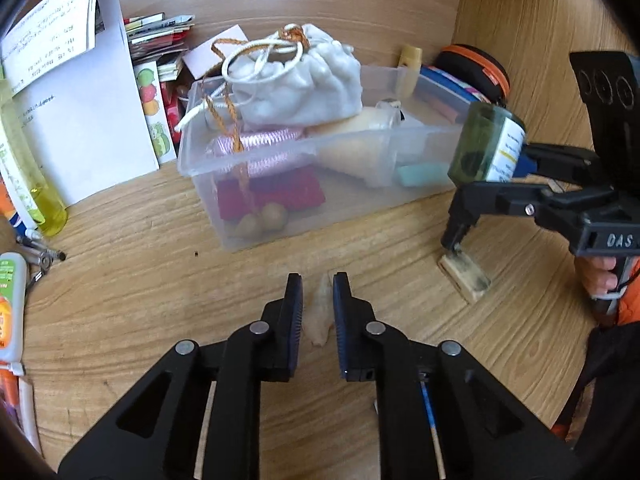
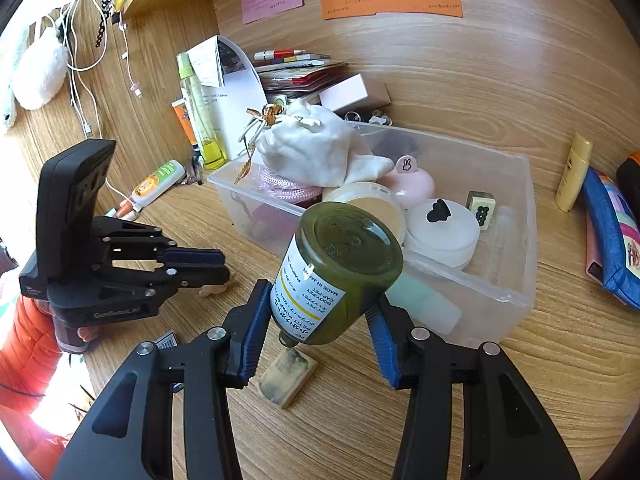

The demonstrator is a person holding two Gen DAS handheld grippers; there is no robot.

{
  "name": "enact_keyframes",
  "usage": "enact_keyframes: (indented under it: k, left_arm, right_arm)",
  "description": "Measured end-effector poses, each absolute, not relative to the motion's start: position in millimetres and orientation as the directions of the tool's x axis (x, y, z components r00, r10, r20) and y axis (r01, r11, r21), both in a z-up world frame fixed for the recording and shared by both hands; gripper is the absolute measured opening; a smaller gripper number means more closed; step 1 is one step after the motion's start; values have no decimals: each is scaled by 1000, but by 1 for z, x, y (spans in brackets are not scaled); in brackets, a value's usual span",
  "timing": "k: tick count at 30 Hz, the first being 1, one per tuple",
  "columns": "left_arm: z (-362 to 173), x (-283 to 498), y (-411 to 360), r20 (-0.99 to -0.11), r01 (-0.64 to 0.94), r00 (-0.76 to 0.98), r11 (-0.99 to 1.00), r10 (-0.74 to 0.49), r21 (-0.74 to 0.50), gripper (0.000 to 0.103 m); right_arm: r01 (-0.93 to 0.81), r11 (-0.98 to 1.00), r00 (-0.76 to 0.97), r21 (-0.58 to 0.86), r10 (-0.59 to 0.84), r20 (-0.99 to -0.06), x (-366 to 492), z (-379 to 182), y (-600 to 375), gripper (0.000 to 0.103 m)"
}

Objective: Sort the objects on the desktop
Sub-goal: 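Grasp the small shell with the left tool while the right tool lifts the green bottle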

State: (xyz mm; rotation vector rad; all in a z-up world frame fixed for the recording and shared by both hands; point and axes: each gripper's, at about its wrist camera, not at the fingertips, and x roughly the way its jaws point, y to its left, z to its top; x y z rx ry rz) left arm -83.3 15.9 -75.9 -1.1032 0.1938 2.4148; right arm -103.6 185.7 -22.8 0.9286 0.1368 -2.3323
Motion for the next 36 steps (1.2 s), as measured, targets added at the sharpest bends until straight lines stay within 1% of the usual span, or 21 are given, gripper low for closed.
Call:
enact_keyframes:
  k: [4, 5, 6, 11, 14, 18, 23, 28, 36]
  left_arm:
    - [-78, -77, 17, -752, -481, -565, -876, 339, -34, 16]
    - [-80, -77, 18, -758, -482, -560, -876, 335, -32, 19]
    - [-82, -78, 18, -769, -485, -545, -874, 334, -36, 20]
    - [-85, -82, 23, -778, -496, -532, -868, 335, -35, 20]
    - [-83, -81, 23, -773, -487, -541, -873, 332, -34, 17]
    - [-76, -77, 14, -737, -448, -589, -893, 331, -44, 17]
    - [-67, -73, 8, -702, -435, -620, -898, 350, -63, 17]
    - [-41, -67, 6, -637, -457, -657, -885, 402, -87, 17]
    - [-14, -81, 26, -575, -504, -680, -860, 455, -84, 17]
  right_arm:
    - [582, -804, -565, 120, -506, -652, -103, -22, 185, 43]
    - [582, -804, -566, 119, -506, -651, -102, -22, 186, 43]
    - [582, -804, -566, 119, -506, -650, -102, -21, 186, 43]
    - [582, -805, -569, 116, -505, -649, -99, -20, 186, 43]
    - [580, -807, -573, 115, -504, -646, -99, -19, 186, 43]
    - [580, -805, -572, 124, -510, -642, -99, -18, 188, 43]
    - [578, -804, -572, 142, -523, -632, -99, -15, 190, 43]
    - [575, -801, -582, 168, -544, -604, -98, -7, 195, 43]
    - [543, -822, -610, 170, -525, -593, -98, 4, 205, 43]
